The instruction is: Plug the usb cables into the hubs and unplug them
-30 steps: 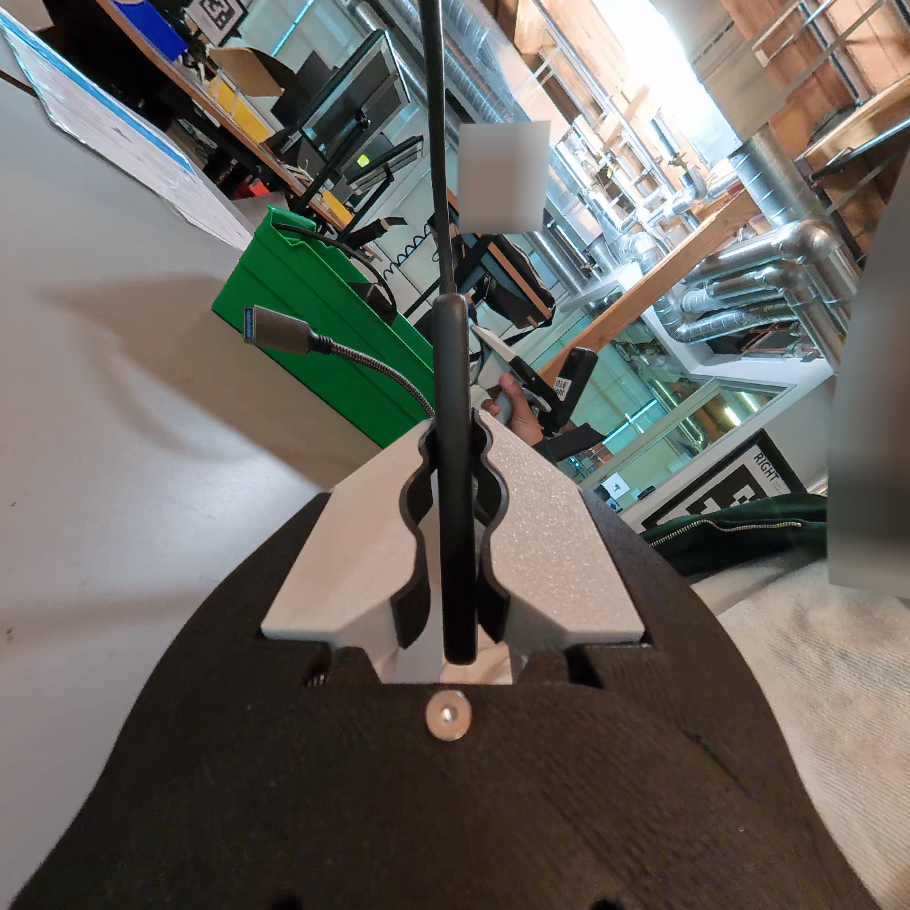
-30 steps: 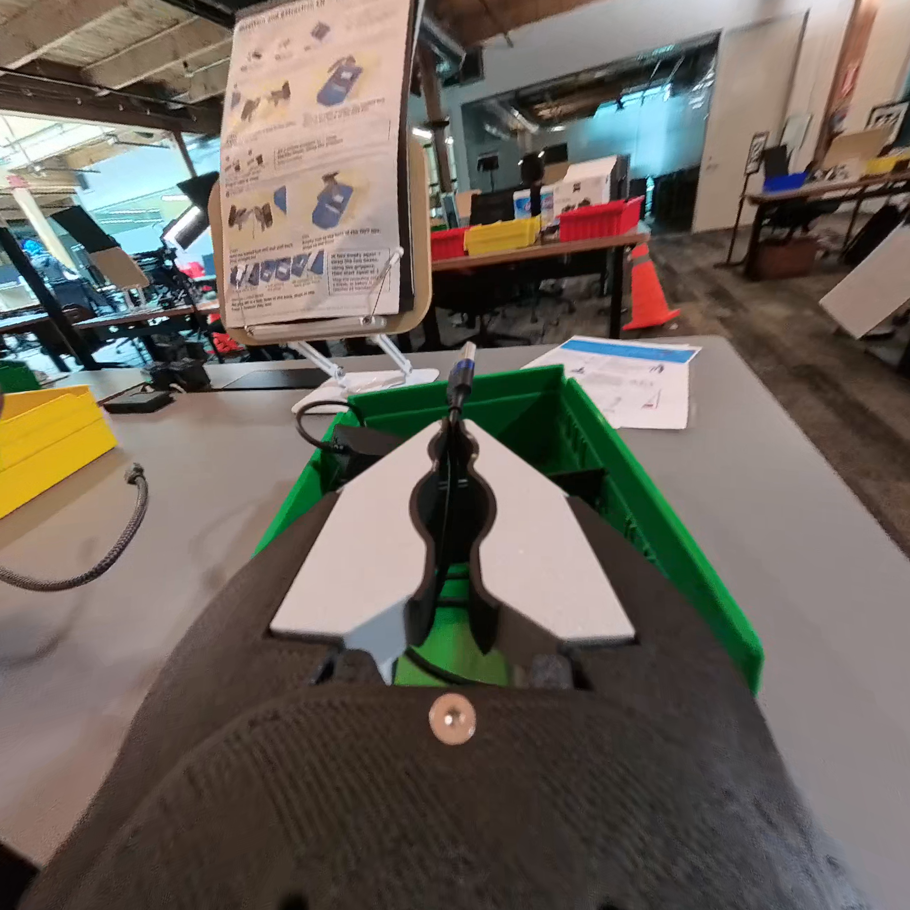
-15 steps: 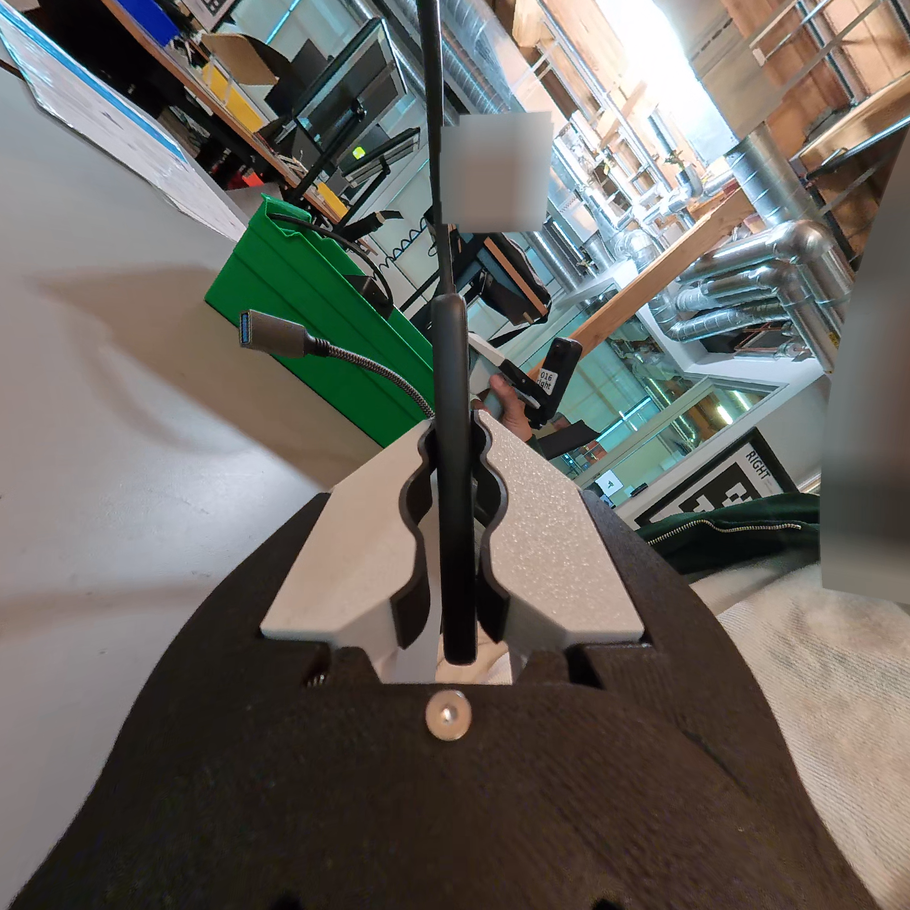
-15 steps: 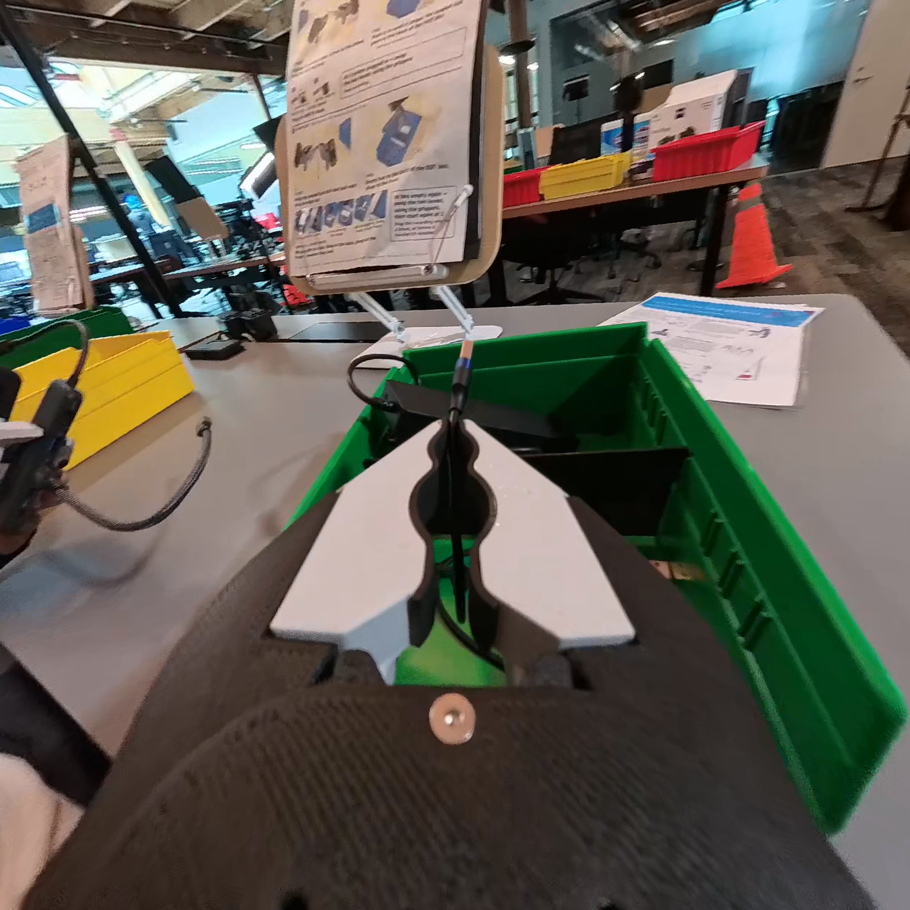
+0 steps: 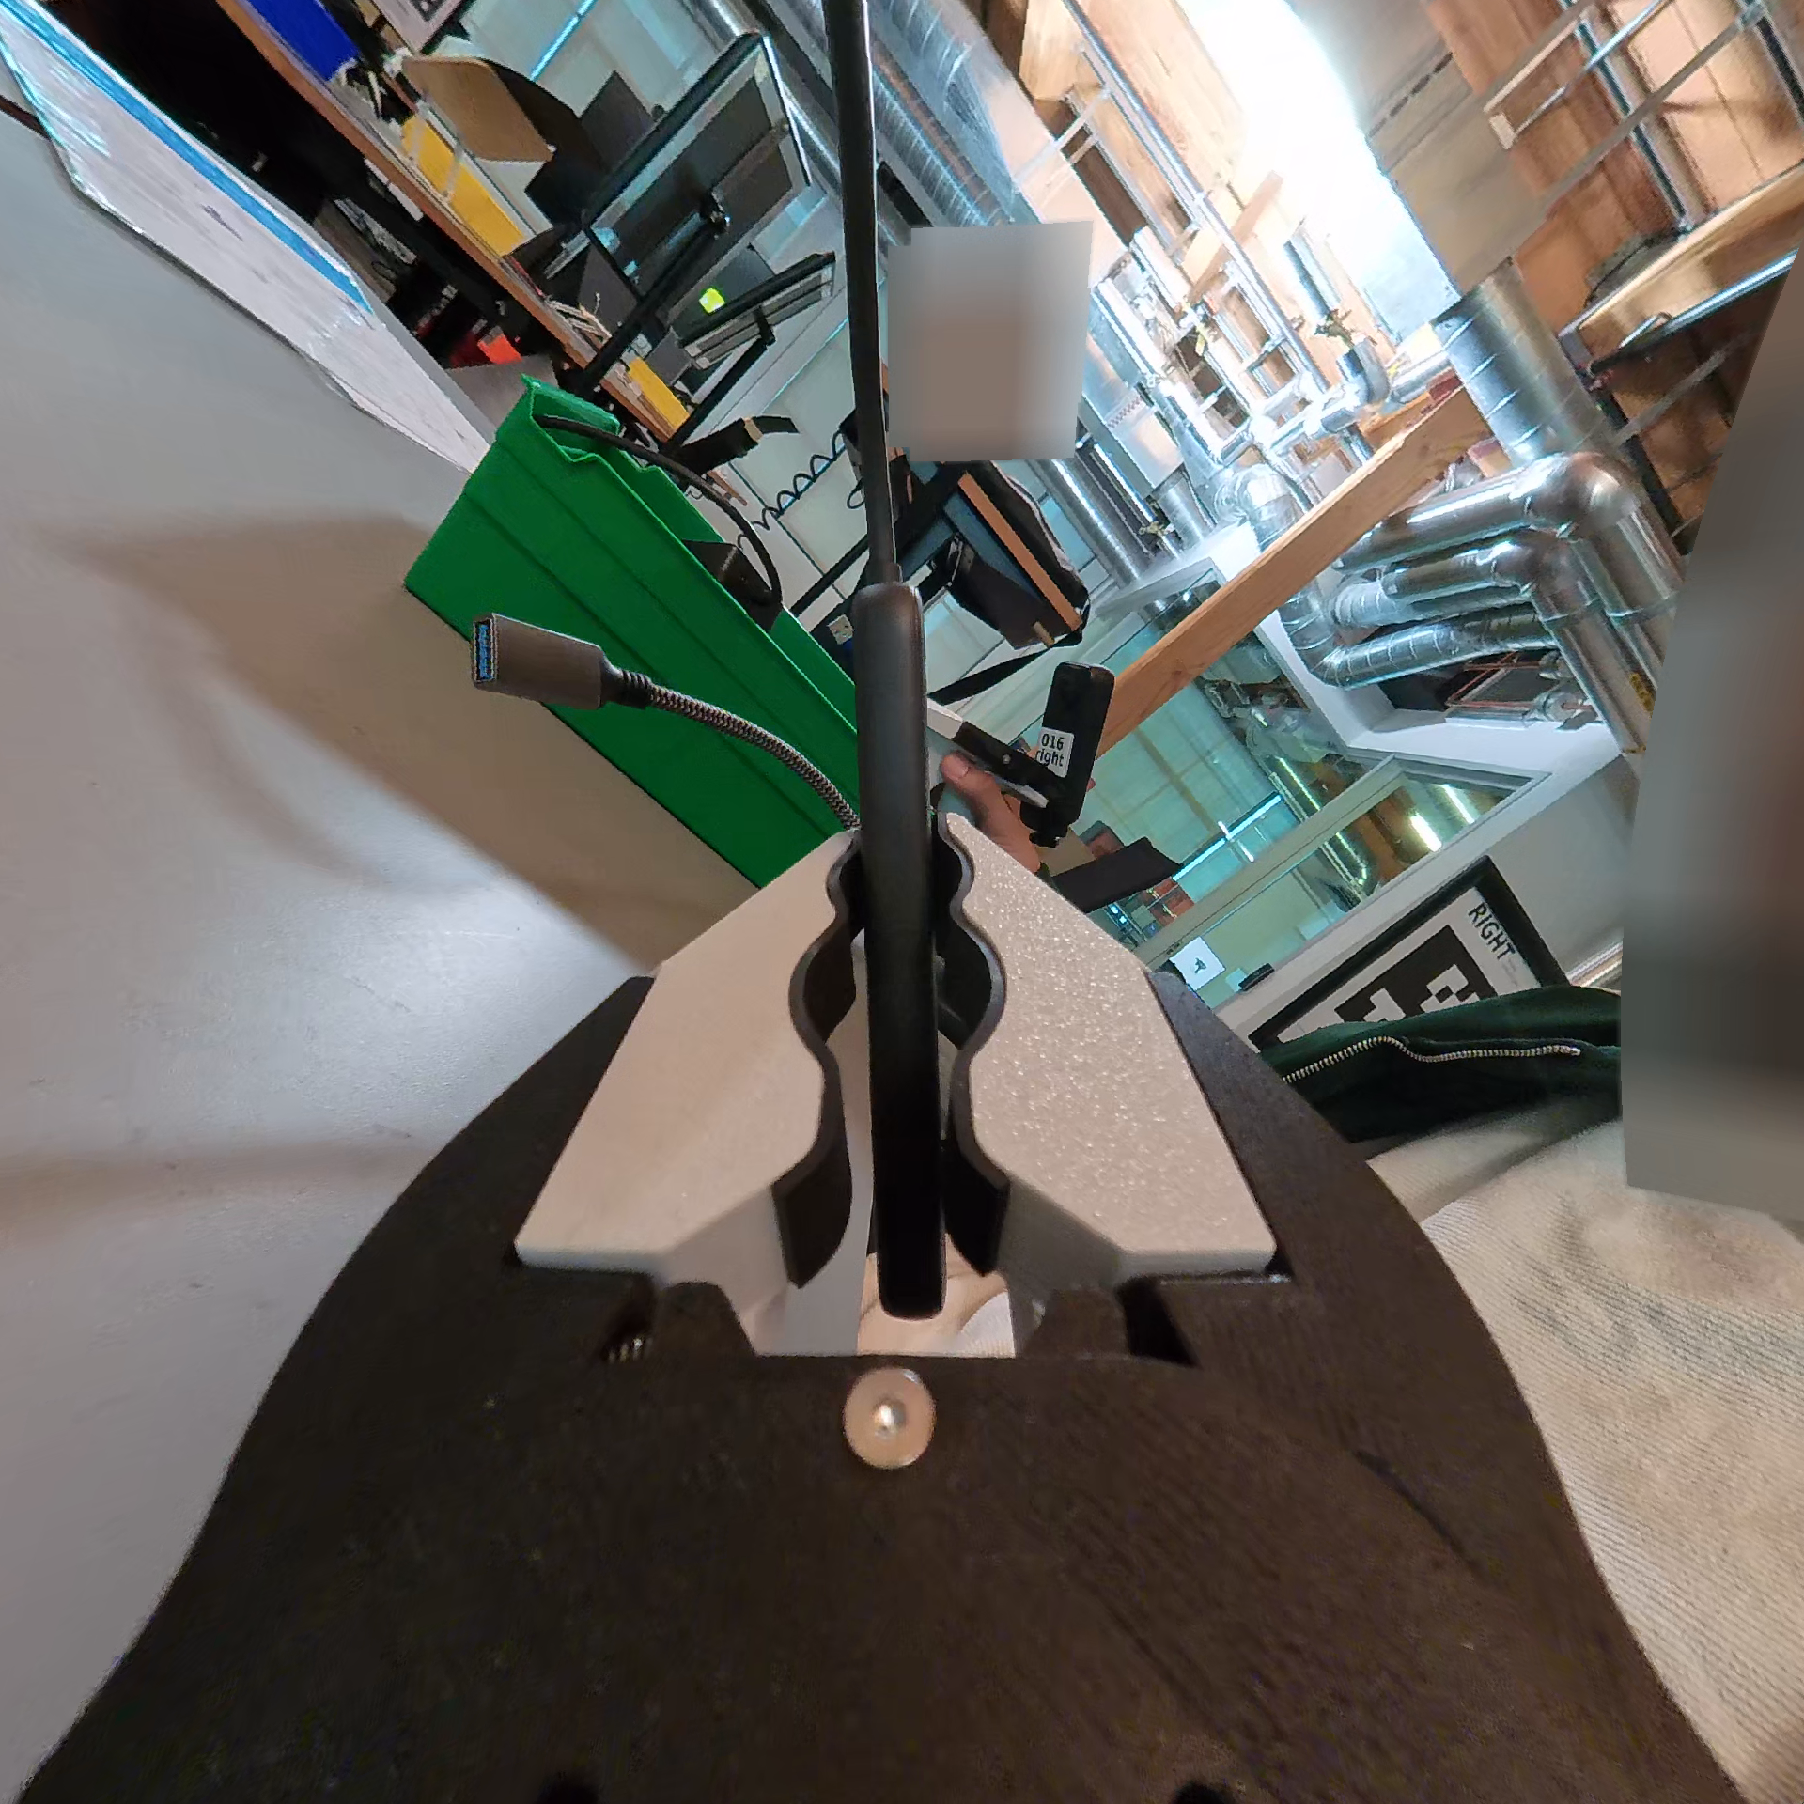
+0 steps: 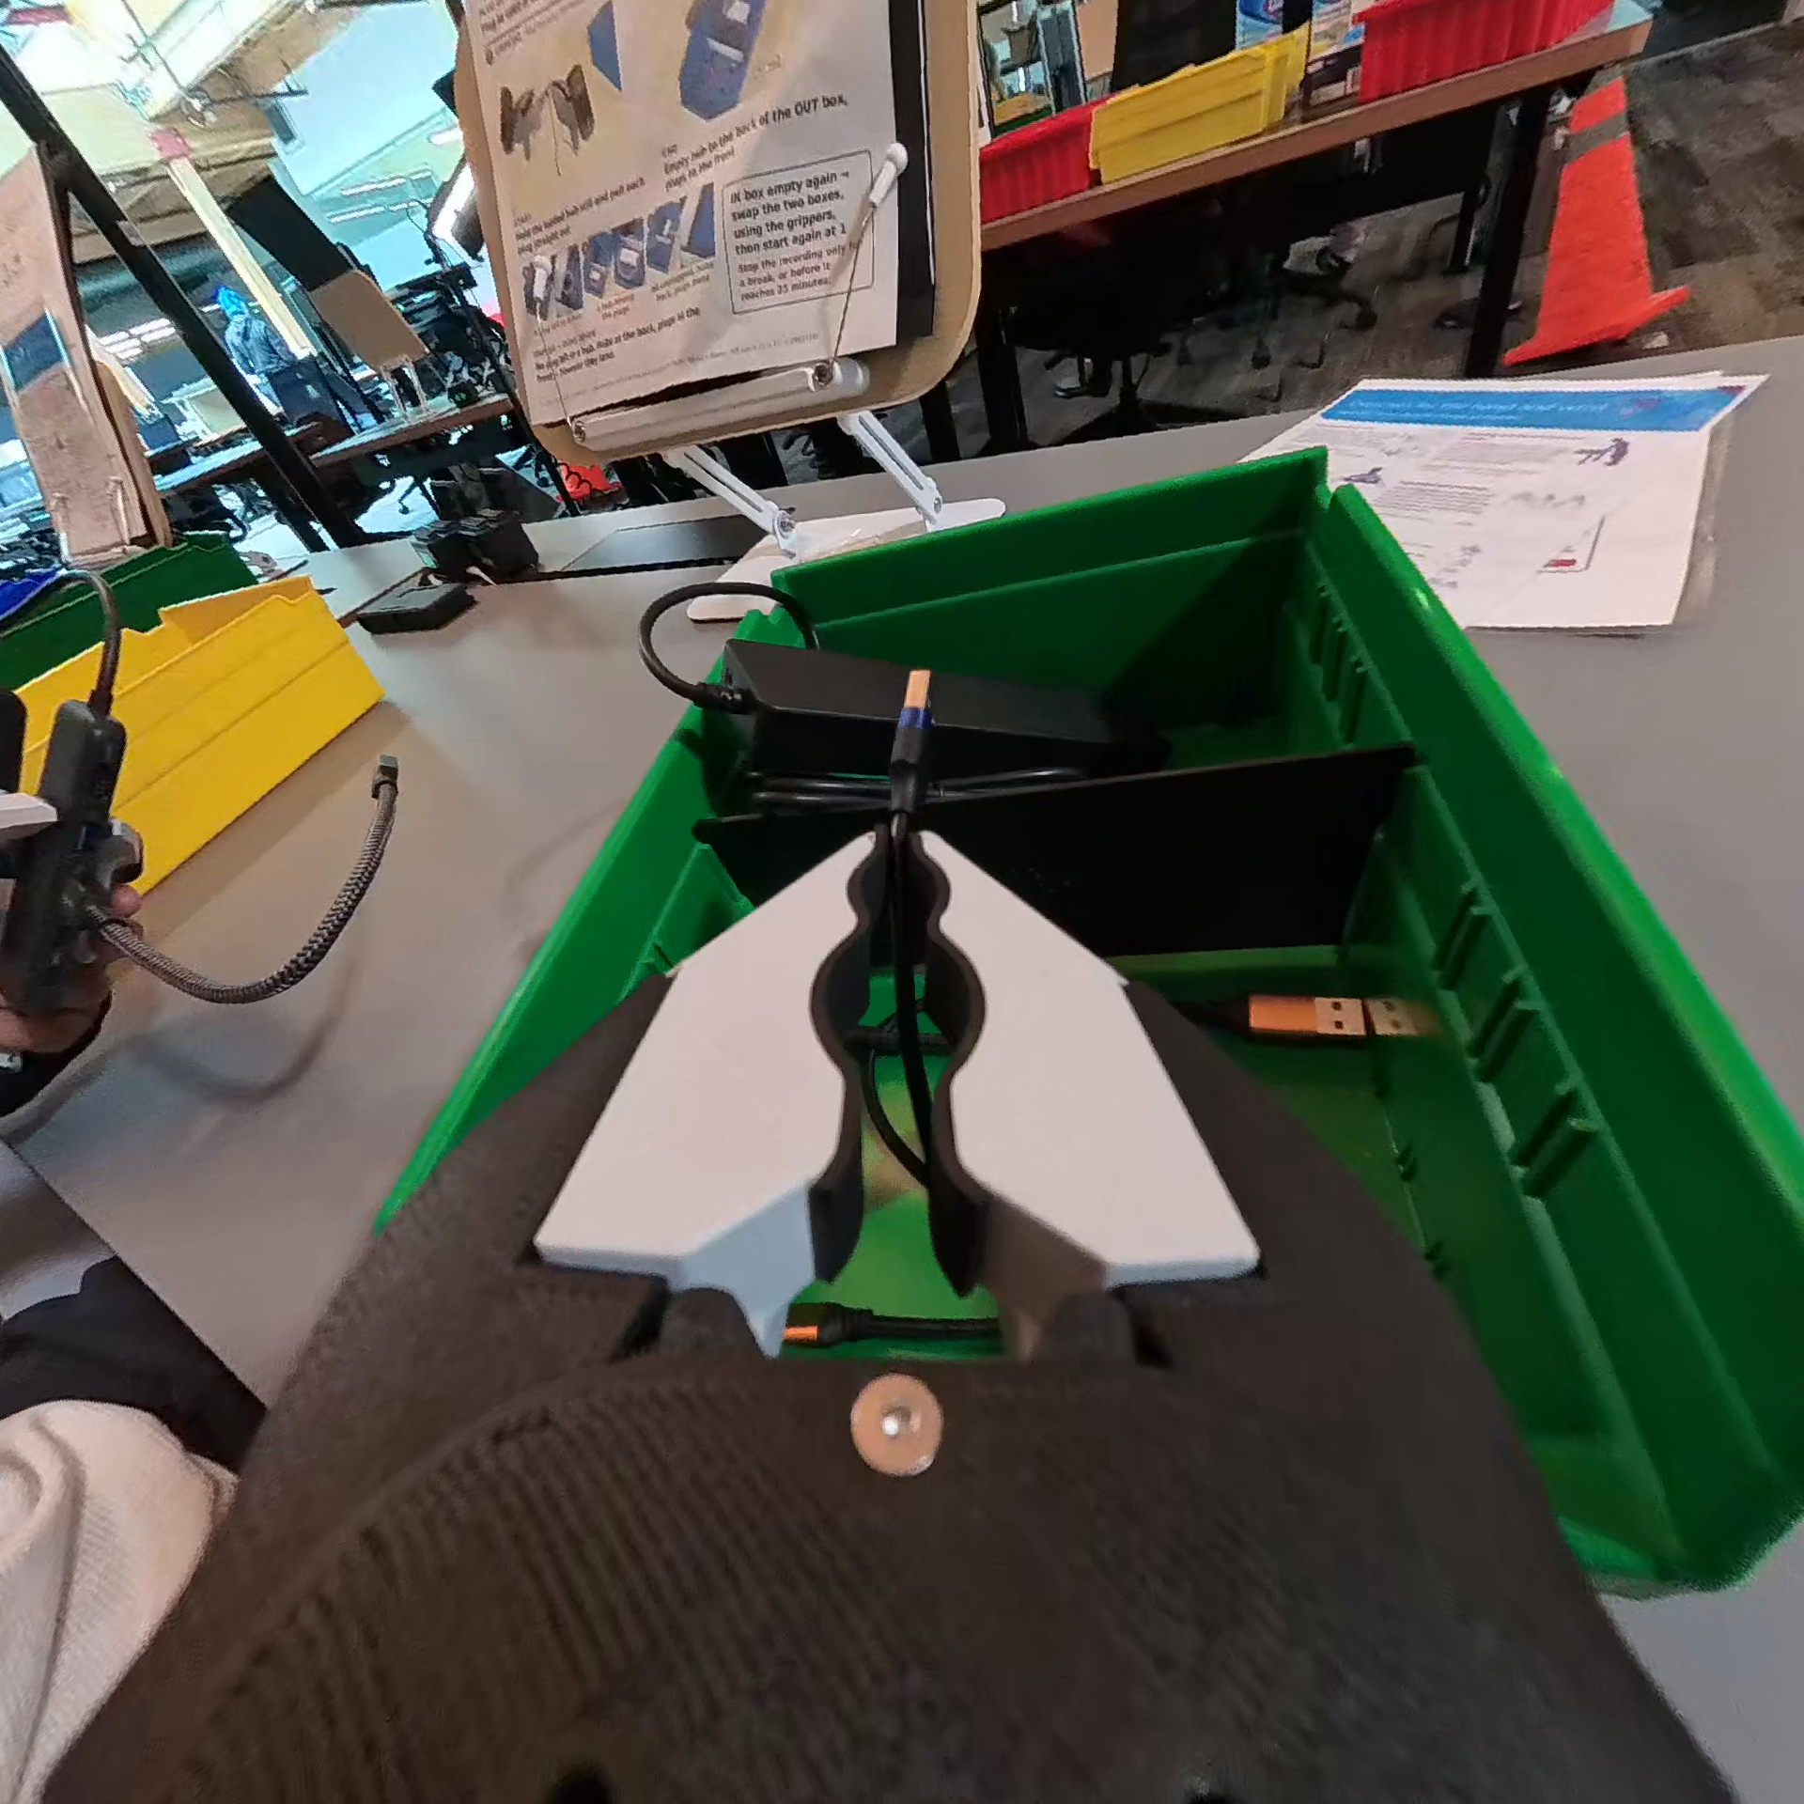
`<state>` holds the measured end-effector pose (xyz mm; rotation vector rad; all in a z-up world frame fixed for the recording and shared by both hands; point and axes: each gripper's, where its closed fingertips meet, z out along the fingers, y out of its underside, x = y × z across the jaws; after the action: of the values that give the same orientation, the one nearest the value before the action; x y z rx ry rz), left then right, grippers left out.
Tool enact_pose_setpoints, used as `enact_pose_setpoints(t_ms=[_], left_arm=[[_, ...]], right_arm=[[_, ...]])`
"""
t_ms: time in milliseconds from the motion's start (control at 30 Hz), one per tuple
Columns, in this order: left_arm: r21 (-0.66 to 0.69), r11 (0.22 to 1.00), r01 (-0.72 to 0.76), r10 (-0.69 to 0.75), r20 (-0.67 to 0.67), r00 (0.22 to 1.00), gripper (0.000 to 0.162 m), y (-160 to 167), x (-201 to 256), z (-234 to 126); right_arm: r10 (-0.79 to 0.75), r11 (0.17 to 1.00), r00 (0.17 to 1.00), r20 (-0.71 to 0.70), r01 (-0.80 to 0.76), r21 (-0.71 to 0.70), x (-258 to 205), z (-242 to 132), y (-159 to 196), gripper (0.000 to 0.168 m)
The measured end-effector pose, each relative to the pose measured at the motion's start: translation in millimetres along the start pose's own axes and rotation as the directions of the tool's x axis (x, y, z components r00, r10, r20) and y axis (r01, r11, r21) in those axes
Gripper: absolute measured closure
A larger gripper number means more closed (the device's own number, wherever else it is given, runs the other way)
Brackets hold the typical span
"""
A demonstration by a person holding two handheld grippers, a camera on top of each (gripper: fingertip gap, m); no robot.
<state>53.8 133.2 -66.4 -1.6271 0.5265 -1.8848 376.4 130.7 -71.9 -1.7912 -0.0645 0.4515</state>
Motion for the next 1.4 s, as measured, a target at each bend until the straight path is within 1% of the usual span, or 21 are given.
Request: enact_pose_setpoints(t_ms=[433,567,667,900,967,1067,1167,1233,1300,1400], left_arm=[[0.005,1.0,0.01,-0.01,0.0,1.0,0.152,0,-1,-1],[0.005,1.0,0.014,-0.014,-0.001,1.0,0.152,0,-1,-1],[0.005,1.0,0.019,-0.019,0.0,1.0,0.152,0,-2,-1],[0.008,1.0,0.026,-0.026,0.0,1.0,0.152,-1,-2,-1],[0.009,1.0,0.028,-0.028,0.001,1.0,0.152,-1,-3,-1],[0.011,0.999,0.03,-0.03,0.0,1.0,0.152,-1,-3,-1],[0.009,0.999,0.034,-0.034,-0.003,0.999,0.152,-1,-3,-1],[0.007,0.999,0.038,-0.038,-0.006,0.999,0.152,0,-2,0],[0.006,0.999,0.041,-0.041,-0.008,0.999,0.152,0,-2,1],[0.004,0.999,0.042,-0.042,-0.011,0.999,0.152,1,-1,1]], right_arm=[[-0.03,0.999,0.999,0.015,0.03,-0.022,-5,3,4,0.166],[-0.011,1.0,1.0,-0.006,0.011,-0.026,1,2,5,0.166],[0.005,1.0,1.0,-0.028,-0.005,-0.03,7,2,7,0.163],[0.018,1.0,0.995,-0.102,-0.018,0.002,21,-2,2,0.146],[0.004,1.0,0.99,-0.144,0.0,0.028,28,-7,-4,0.139],[-0.06,0.992,0.963,-0.263,0.087,0.093,43,-23,-23,0.13],[-0.133,0.969,0.883,-0.45,0.21,0.126,71,-49,-41,0.115],[-0.165,0.958,0.806,-0.569,0.268,0.102,93,-66,-44,0.099],[-0.191,0.961,0.754,-0.628,0.273,0.036,112,-74,-37,0.087],[-0.203,0.978,0.757,-0.621,0.189,-0.09,130,-68,-9,0.079]])
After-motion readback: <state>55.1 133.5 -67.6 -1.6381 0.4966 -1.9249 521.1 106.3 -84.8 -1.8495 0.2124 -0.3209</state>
